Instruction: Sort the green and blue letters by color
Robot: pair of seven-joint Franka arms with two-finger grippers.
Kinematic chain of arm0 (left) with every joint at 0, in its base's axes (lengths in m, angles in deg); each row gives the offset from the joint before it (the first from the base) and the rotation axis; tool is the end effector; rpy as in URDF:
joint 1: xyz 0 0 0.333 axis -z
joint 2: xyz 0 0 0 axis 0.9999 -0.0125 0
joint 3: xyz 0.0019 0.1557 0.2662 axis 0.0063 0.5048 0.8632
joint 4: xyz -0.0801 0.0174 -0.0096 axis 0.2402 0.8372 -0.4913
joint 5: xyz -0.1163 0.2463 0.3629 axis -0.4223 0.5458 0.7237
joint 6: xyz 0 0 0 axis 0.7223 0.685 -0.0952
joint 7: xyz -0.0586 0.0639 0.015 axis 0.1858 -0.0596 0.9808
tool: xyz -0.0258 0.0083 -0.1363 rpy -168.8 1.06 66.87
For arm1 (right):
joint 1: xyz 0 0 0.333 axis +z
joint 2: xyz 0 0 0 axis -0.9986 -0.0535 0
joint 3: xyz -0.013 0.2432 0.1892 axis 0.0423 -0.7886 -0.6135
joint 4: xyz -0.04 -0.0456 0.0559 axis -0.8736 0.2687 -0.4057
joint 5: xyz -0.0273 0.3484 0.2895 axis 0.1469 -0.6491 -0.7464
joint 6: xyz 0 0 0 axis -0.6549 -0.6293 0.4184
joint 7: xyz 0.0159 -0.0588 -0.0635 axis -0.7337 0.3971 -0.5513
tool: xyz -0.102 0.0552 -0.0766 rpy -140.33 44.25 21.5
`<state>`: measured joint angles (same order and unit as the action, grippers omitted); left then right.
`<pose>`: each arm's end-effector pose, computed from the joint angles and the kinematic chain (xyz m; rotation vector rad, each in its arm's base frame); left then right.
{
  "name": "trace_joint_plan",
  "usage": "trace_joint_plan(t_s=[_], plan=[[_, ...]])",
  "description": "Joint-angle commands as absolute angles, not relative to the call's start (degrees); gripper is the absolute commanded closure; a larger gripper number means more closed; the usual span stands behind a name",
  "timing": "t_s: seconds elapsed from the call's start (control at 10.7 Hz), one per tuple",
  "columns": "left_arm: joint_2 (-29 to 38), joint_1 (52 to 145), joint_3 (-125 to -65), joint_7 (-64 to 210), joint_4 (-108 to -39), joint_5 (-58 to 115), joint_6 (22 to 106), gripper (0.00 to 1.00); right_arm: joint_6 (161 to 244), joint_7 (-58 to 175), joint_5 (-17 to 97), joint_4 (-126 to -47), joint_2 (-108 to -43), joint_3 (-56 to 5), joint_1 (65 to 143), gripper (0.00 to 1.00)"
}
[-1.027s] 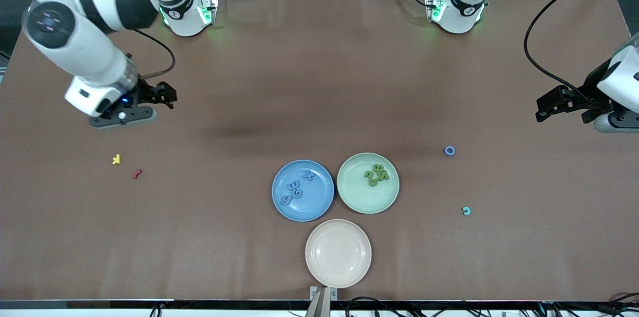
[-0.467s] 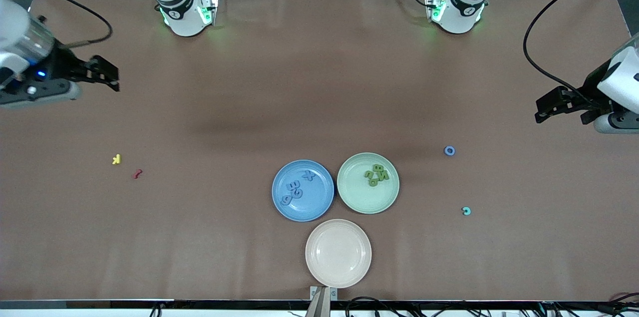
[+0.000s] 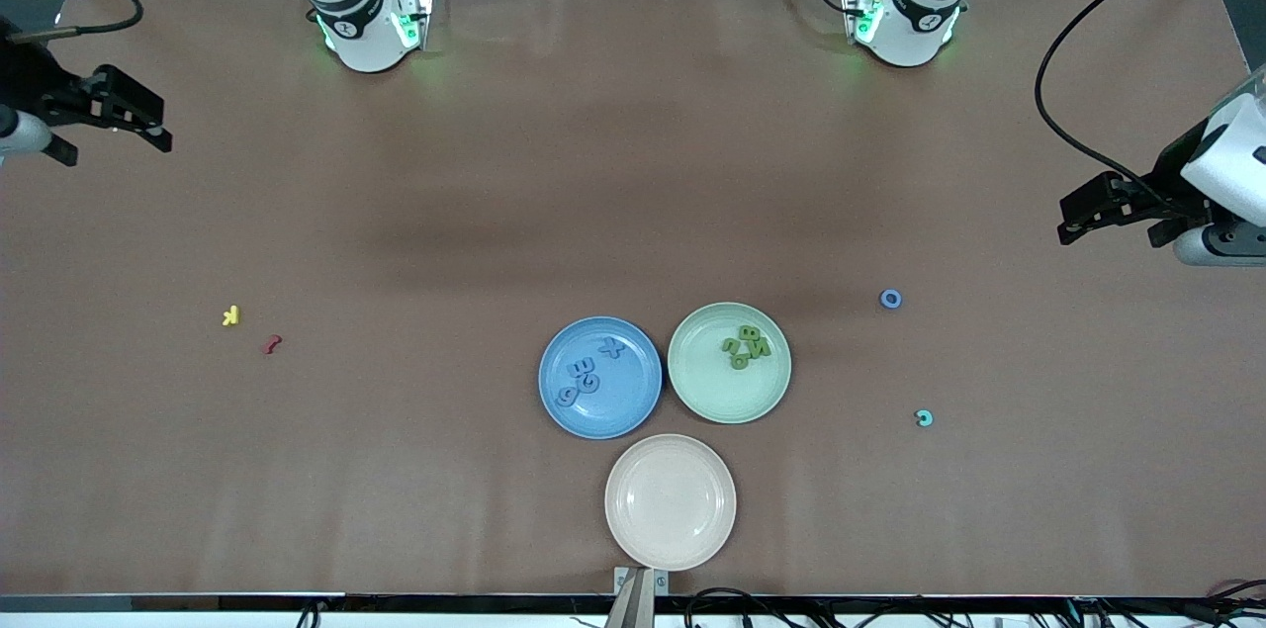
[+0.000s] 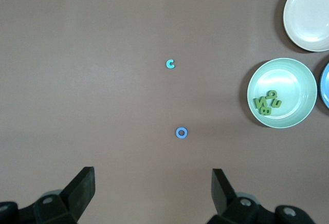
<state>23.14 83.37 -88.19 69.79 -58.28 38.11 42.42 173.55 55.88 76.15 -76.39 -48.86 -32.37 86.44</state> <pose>0.6634 -0.0562 0.5676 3.1199 -0.0521 0.1113 0.5924 0.0113 0.6234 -3.1286 -0.2312 -0.0143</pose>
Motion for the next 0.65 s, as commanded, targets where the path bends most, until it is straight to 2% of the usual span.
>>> trace_joint_plan(t_s=[0.0, 0.56], plan=[[23.5, 83.4, -88.1, 68.4, -58.8, 36.9, 42.9, 0.0, 171.9, 60.7, 74.5, -74.7, -48.9, -31.3, 86.1, 0.0], [23.5, 83.3, -88.1, 68.4, -58.8, 36.9, 42.9, 0.0, 172.4, 62.5, 74.7, -75.1, -49.4, -31.3, 86.4, 0.0]])
